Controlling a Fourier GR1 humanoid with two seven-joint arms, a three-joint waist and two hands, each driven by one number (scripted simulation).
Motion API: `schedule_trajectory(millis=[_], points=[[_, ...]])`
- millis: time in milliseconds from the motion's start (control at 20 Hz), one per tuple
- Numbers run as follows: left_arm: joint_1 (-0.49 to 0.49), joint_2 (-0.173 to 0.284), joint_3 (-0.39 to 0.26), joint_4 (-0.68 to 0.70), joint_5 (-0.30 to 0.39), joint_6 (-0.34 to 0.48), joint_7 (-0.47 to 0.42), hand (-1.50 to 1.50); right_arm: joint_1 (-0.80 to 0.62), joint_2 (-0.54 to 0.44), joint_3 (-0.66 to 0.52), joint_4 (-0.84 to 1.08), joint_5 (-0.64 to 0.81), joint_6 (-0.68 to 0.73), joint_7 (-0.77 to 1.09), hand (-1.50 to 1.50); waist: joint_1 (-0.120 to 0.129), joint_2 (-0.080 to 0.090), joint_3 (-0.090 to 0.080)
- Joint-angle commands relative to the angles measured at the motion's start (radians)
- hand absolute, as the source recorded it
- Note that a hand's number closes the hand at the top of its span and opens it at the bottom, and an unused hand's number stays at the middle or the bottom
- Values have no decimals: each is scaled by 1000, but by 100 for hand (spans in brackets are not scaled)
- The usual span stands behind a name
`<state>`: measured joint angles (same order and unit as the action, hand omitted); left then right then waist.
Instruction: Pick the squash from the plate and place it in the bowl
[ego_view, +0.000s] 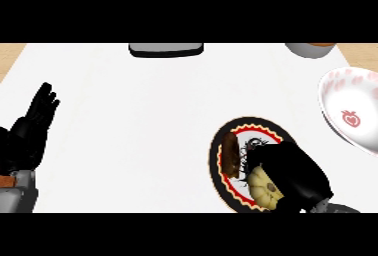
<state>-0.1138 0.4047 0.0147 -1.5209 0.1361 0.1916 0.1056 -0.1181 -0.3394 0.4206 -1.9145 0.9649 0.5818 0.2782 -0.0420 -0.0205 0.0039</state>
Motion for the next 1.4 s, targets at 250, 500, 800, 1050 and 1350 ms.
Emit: schedule_trajectory(millis=[250, 500, 800, 1050, 1350], points=[[36, 16, 41, -20, 14, 0, -8, 0, 106, -161, -459, -377, -298, -161, -295, 150, -26, 5, -1], [39, 7, 16, -91, -8, 12, 26, 0, 175, -190, -813, -366, -594, -83, -347, 150, 1, 10, -2], [-48, -47, -42, -45, -59, 23, 48, 0, 68, -335, -1052, -28, -734, -2, -482, 150, 31, 21, -3], [-32, 1, 20, -49, -15, -63, 40, 0, -70, -365, -976, 194, -723, 4, -470, 150, 56, 24, -4], [-45, -72, -6, 22, -87, -23, -22, 0, -190, -415, -907, 517, -600, -69, -659, 150, 54, 25, -4]])
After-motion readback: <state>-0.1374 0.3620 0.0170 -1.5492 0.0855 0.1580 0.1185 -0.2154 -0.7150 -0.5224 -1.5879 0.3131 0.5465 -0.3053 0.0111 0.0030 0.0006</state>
